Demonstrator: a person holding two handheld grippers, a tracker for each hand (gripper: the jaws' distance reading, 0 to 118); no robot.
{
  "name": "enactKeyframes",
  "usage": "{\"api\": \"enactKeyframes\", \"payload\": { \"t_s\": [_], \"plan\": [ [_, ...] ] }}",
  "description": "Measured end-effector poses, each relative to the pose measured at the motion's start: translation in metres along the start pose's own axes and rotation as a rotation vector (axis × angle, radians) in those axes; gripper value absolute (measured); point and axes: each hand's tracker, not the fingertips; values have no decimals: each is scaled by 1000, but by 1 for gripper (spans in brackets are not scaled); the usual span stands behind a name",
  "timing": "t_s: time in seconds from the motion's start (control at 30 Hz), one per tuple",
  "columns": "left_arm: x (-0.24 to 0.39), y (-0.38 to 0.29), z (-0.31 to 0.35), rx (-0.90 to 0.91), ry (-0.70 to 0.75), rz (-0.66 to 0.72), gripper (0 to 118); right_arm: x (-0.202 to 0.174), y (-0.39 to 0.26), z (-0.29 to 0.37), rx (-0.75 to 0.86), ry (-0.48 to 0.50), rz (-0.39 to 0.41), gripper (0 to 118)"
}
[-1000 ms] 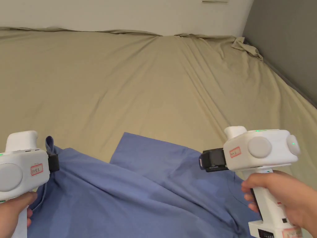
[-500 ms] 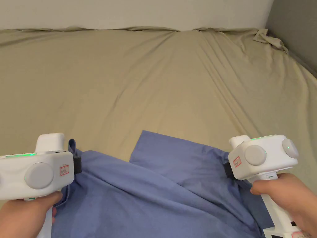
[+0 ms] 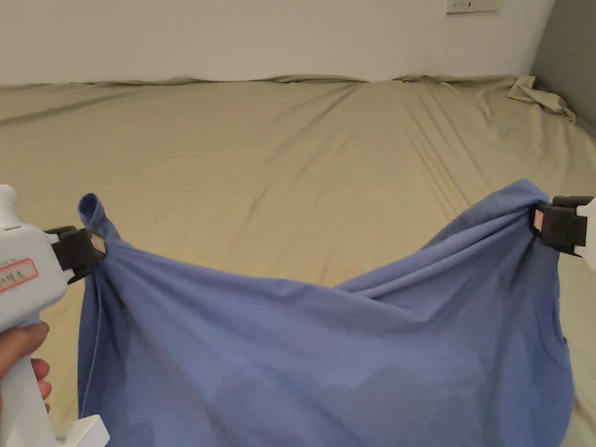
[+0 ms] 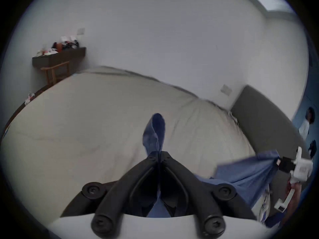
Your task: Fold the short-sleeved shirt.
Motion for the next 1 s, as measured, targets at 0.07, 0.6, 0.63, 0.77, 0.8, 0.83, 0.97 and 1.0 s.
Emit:
{"api": "enactKeyframes", "payload": {
  "t_s": [0.07, 0.6, 0.63, 0.77, 0.8, 0.83, 0.97, 1.0],
  "plan": [
    [-6, 32, 10, 61, 3, 20, 0, -7, 27, 9, 43, -78, 75, 5],
    [40, 201, -3, 179, 34, -150, 0, -26, 204, -23, 148, -214, 225, 5],
    [40, 205, -9, 170, 39, -148, 0, -27, 212, -28, 143, -217, 235, 5],
    [34, 214, -31, 124, 41, -115, 0, -20, 236, -42, 133, -219, 234, 5],
    [35, 215, -35, 121, 46, -117, 0, -18, 241, -44, 133, -218, 232, 5],
    [35, 216, -38, 119, 49, -118, 0, -14, 247, -49, 128, -224, 228, 5],
    [37, 217, -49, 101, 37, -115, 0, -9, 257, -59, 111, -227, 207, 5],
    [38, 216, -52, 99, 39, -123, 0, -10, 256, -61, 103, -222, 207, 5]
  ]
}}
